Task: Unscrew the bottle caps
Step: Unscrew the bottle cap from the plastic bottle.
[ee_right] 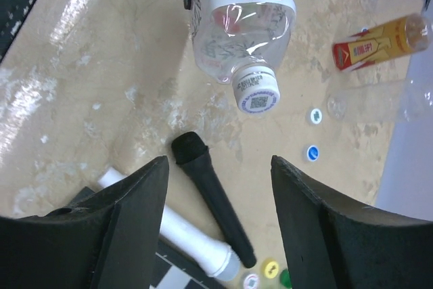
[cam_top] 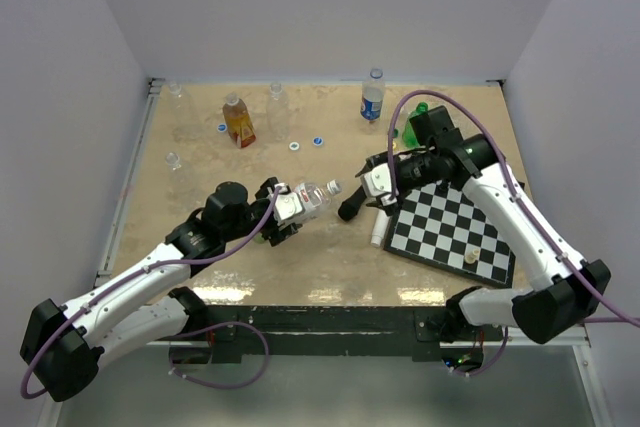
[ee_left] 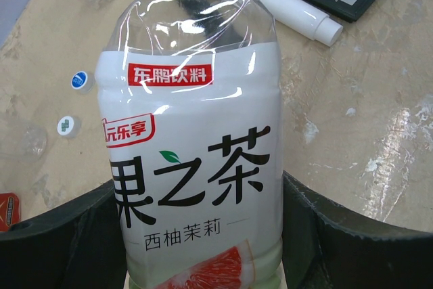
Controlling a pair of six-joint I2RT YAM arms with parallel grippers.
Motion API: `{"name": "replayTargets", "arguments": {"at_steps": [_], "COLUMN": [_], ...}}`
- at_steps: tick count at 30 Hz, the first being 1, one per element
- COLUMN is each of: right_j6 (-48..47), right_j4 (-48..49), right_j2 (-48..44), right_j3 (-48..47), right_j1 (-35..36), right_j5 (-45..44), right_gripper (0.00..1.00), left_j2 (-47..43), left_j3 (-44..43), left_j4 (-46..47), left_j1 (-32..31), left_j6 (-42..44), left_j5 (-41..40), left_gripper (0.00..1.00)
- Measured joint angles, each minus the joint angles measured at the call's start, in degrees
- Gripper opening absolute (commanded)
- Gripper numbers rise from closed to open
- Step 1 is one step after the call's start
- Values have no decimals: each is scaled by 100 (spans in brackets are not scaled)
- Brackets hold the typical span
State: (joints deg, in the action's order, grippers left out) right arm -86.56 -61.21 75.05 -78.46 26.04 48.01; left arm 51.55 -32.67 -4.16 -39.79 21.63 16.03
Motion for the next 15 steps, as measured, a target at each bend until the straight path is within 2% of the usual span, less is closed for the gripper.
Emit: {"name": "replayTargets", "arguments": {"at_steps": [7,15], "right_j6": [1346,2400], "right_j4": [201,293], "right_j2": [-293,-146], "right_j3": [116,404], "right_j1": [-90,-212], "right_j5": [317,1344], "right_gripper": [65,65], "left_j2": [0,-2], "left_j3": [0,0], "left_j4": [0,0], "left_j1": [2,2], "left_j6": [-2,-2], "left_j5": [0,0], "left_gripper": [0,0]}}
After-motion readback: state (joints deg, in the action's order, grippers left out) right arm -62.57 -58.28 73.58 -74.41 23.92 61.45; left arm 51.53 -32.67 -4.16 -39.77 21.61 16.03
